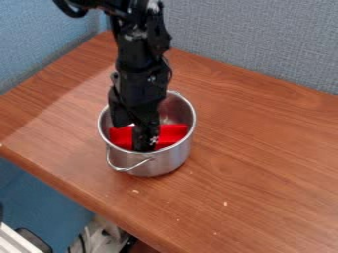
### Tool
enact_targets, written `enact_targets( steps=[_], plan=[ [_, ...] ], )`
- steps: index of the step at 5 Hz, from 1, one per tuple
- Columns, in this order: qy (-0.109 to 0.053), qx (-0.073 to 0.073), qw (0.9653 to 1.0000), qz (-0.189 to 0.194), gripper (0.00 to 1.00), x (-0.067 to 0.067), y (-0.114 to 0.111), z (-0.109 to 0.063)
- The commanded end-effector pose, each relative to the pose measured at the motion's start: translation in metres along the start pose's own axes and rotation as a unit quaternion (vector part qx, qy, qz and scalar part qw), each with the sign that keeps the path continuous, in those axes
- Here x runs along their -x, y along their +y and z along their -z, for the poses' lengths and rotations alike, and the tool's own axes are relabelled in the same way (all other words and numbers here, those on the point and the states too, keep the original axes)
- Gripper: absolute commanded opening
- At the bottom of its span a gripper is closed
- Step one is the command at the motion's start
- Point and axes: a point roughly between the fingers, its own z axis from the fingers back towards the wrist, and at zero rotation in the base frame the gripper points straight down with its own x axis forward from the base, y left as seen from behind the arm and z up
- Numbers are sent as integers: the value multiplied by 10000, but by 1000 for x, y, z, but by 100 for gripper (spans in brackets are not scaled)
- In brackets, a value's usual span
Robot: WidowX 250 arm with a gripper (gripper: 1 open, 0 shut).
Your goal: Move the red object from the metal pot to the table
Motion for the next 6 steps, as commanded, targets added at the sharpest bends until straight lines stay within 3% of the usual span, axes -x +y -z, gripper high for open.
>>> enact_targets(
  steps=[1, 2, 3, 4, 5, 6],
  plan=[
    [-29, -16, 10000, -53, 0, 0, 4, 2],
    [-59, 1, 10000, -59, 0, 0, 3, 1],
    [-96, -41, 9999, -60, 100, -1, 3, -2],
    [-130, -94, 9998, -66, 100, -2, 3, -5],
    [-126, -95, 9998, -71, 0, -2, 3, -4],
    [-130, -98, 9998, -74, 0, -1, 2, -3]
  ],
)
